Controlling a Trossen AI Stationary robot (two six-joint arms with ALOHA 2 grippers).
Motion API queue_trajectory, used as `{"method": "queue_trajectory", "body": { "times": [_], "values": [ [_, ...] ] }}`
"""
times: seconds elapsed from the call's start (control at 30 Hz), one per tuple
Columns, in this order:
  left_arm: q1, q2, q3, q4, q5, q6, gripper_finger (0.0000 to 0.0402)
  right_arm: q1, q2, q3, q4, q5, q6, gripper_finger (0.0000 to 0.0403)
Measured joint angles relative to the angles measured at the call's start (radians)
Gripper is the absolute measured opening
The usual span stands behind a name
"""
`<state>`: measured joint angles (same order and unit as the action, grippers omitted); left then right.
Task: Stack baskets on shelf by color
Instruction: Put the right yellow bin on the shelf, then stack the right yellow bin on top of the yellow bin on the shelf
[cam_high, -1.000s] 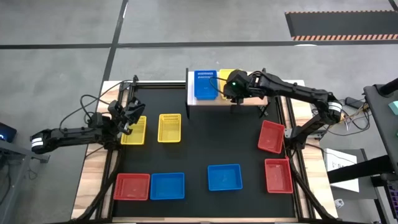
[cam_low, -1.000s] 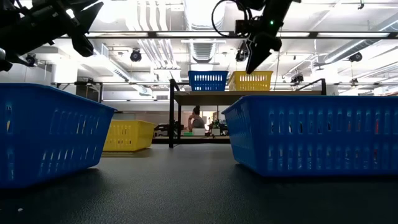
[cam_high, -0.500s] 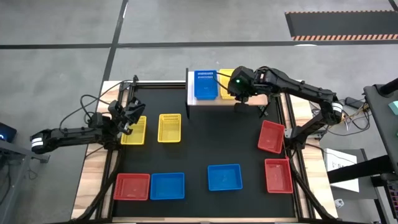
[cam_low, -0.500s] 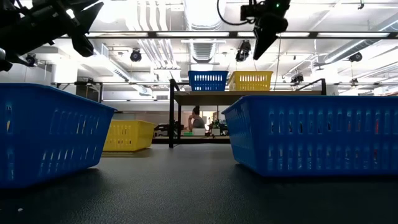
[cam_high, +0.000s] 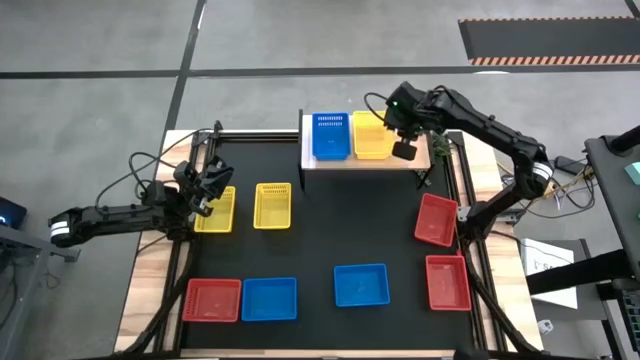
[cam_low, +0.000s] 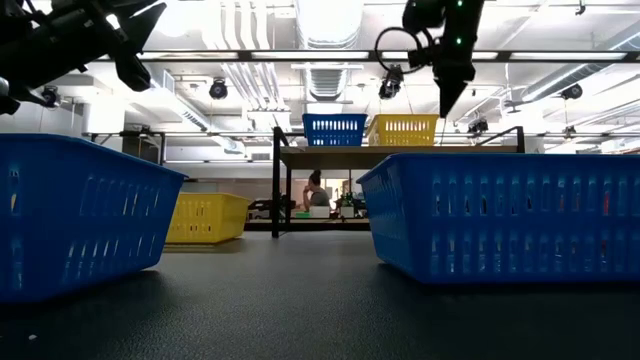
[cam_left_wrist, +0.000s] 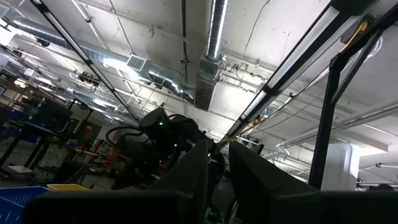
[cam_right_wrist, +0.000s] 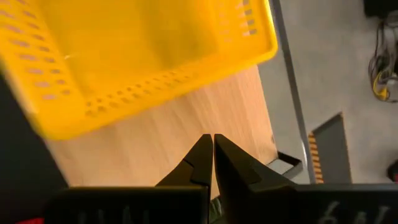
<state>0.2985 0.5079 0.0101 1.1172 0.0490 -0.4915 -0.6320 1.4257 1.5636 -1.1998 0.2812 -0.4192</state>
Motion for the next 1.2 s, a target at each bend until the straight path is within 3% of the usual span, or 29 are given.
{"method": "queue_trajectory", "body": {
  "times": [0.37,0.83,1.03,1.2],
  "values": [
    [0.0,-0.003,0.0,0.001,0.0,0.0,0.005,-0.021,0.046,-0.056,0.092,-0.125,-0.026,0.0009],
    [0.0,0.001,0.0,0.0,0.0,0.0,0.005,-0.021,0.057,-0.053,0.112,-0.087,-0.03,0.0008],
    [0.0,0.003,0.0,-0.004,0.0,0.0,0.005,0.012,-0.023,-0.05,0.105,-0.048,-0.009,0.0008],
    [0.0,0.025,0.0,-0.008,0.0,-0.001,0.005,0.15,-0.152,-0.094,0.144,-0.101,0.071,0.0008]
  ]
}}
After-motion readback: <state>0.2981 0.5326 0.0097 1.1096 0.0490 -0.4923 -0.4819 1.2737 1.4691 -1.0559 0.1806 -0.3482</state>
